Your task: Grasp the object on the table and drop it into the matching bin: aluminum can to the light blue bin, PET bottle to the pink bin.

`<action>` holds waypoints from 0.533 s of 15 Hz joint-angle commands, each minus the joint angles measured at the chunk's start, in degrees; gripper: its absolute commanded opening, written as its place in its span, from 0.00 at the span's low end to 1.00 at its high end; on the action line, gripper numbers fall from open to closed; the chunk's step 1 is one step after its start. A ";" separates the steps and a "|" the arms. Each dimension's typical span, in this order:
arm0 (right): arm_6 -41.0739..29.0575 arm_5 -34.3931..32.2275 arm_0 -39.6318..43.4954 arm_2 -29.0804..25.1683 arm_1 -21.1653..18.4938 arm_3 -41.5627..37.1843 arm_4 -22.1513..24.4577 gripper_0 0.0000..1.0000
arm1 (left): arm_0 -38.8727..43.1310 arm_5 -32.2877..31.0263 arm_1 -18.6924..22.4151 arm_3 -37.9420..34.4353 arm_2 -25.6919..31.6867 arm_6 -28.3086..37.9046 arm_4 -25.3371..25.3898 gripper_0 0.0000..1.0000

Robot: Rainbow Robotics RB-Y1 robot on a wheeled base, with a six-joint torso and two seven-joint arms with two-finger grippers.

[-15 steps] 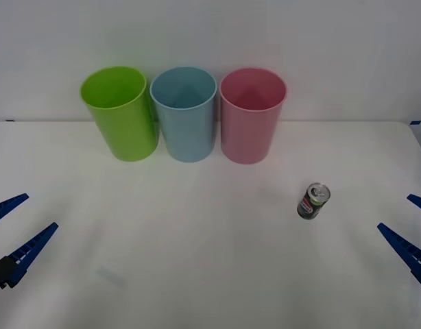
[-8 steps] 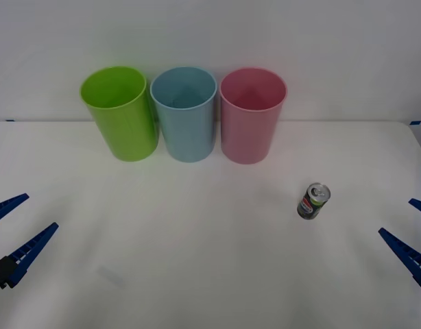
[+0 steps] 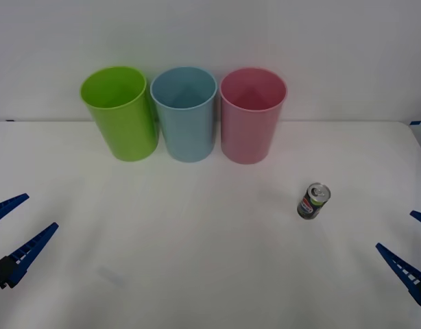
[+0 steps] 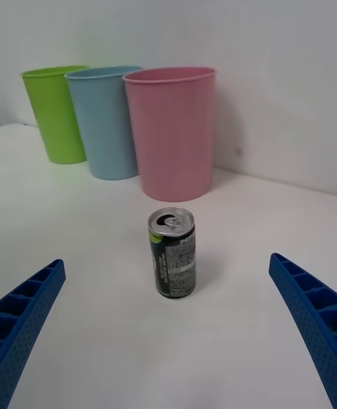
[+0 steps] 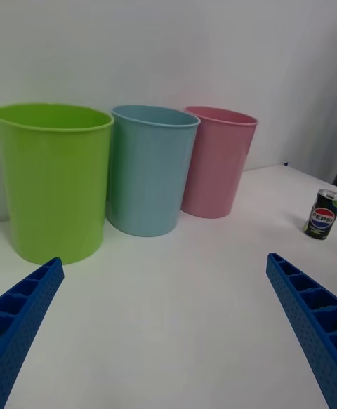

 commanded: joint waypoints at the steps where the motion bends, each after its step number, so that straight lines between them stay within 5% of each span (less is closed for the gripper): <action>1: 4.70 -0.17 -0.70 0.52 -0.09 3.49 0.10 1.00 | 0.00 0.00 0.00 0.00 0.00 0.00 0.00 1.00; 8: 5.75 -0.87 -4.39 4.65 0.09 13.15 0.27 1.00 | 0.00 0.00 0.00 0.00 0.00 0.00 0.00 1.00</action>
